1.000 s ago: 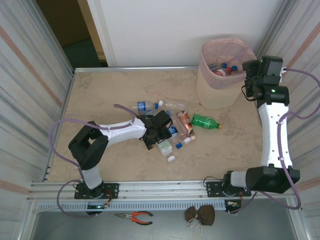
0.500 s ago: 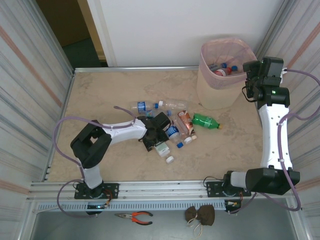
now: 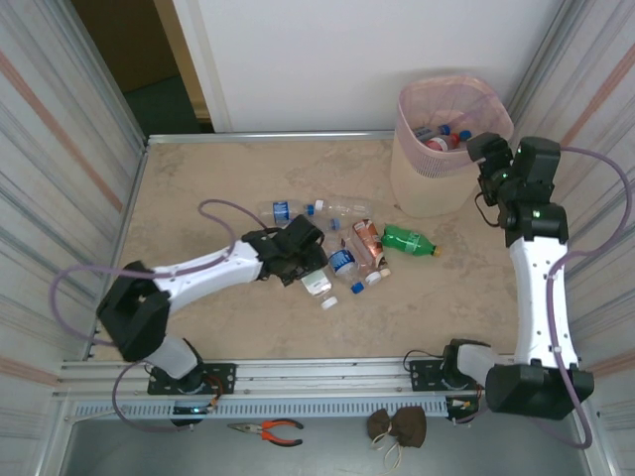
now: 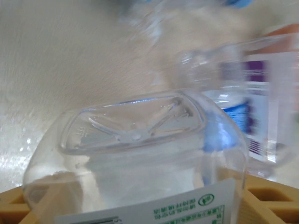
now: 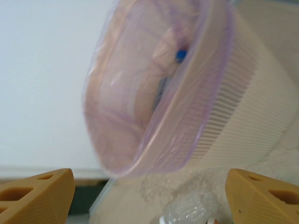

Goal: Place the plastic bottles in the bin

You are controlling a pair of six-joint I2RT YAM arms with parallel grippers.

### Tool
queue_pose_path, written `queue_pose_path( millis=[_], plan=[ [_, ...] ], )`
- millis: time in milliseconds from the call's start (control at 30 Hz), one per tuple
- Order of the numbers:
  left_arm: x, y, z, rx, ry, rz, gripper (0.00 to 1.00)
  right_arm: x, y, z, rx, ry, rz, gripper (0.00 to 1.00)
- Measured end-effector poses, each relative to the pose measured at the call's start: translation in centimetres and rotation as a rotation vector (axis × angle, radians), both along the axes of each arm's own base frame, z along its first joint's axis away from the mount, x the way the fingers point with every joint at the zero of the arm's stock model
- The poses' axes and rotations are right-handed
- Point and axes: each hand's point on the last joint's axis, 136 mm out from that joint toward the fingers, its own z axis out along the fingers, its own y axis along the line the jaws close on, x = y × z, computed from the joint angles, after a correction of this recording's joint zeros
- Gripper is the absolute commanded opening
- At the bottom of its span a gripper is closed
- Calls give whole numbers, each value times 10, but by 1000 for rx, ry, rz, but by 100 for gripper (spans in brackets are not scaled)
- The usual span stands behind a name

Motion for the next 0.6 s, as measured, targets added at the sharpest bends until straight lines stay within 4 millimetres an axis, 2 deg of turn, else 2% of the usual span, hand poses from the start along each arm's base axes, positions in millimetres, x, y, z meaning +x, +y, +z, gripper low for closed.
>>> queue_pose_path(
  millis=[133,267,467,600],
  plan=[
    [8,7,51,-98,-221,-74,61,-9,31,18,-94,-130,215,83],
    [12,19,102,-194,-445,-126,58,-29,65,44,-174,-289,433,85],
    [22,32,168,-319,-691,-196,59,-79,130,76,-295,-525,786,88],
    [8,23,210,-391,-848,-338,62,-122,177,84,-380,-673,1016,89]
  ],
)
